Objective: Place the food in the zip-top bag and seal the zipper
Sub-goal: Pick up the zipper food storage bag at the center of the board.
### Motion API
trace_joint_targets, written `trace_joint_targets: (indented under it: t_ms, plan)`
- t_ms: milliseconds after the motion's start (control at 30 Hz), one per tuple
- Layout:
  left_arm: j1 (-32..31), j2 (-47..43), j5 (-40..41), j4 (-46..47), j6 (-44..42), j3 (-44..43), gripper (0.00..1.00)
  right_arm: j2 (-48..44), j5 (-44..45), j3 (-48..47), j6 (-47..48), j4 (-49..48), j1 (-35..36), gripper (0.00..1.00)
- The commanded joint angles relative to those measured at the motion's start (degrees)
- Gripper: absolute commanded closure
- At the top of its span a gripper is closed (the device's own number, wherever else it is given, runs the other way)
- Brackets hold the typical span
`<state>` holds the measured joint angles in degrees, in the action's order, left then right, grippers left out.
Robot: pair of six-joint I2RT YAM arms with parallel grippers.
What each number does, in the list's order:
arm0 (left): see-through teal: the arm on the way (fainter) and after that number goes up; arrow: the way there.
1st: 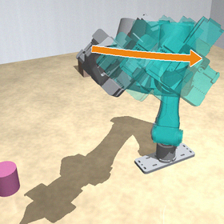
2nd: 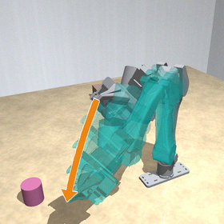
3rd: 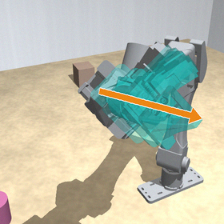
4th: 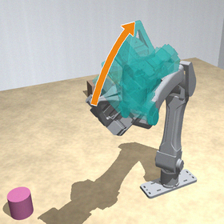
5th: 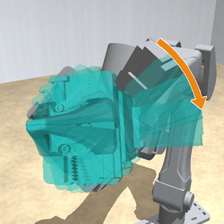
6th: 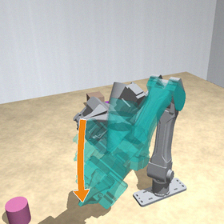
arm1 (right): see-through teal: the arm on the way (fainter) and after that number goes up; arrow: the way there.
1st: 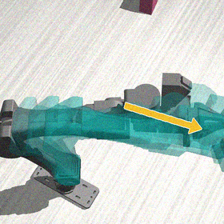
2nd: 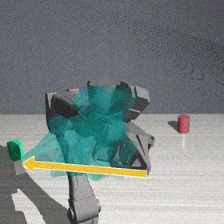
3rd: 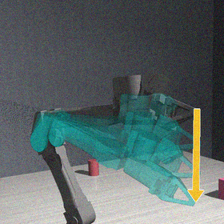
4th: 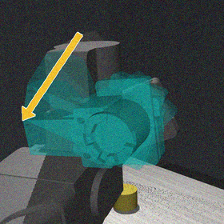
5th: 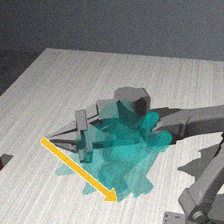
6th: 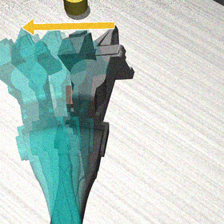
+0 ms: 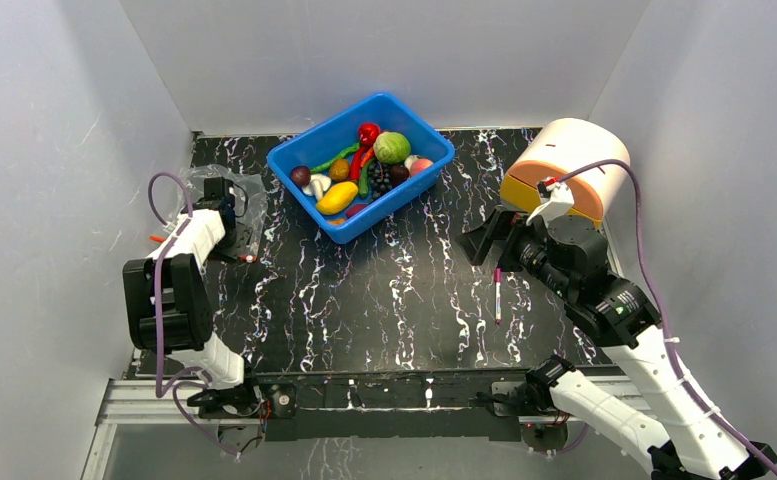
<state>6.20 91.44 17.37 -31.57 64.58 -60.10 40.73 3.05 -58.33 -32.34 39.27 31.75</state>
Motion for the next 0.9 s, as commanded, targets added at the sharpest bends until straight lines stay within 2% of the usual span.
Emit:
trace_joint_targets:
  t_ms: [0, 633, 733, 867]
  plan:
    - [1.71, 2.01, 0.40, 2.23, 0.01, 1.05, 0.54, -1.09, 0.61, -1.59, 1.15, -1.47, -0.19, 0.02]
    - [3.72, 11.20, -0.23, 3.03, -2.47, -1.73, 0.54, -1.57, 0.08, -1.53, 0.17, -1.31, -0.22, 0.02]
    - [3.71, 11.93, -0.40, 2.17, -2.04, -1.48, 0.59, -1.71, 0.26, -1.57, 0.17, -1.30, -0.21, 0.02]
    - [3.65, 12.87, -0.39, 0.19, -1.74, -1.84, 0.73, -1.66, 0.29, -1.77, 0.17, -1.30, -0.22, 0.02]
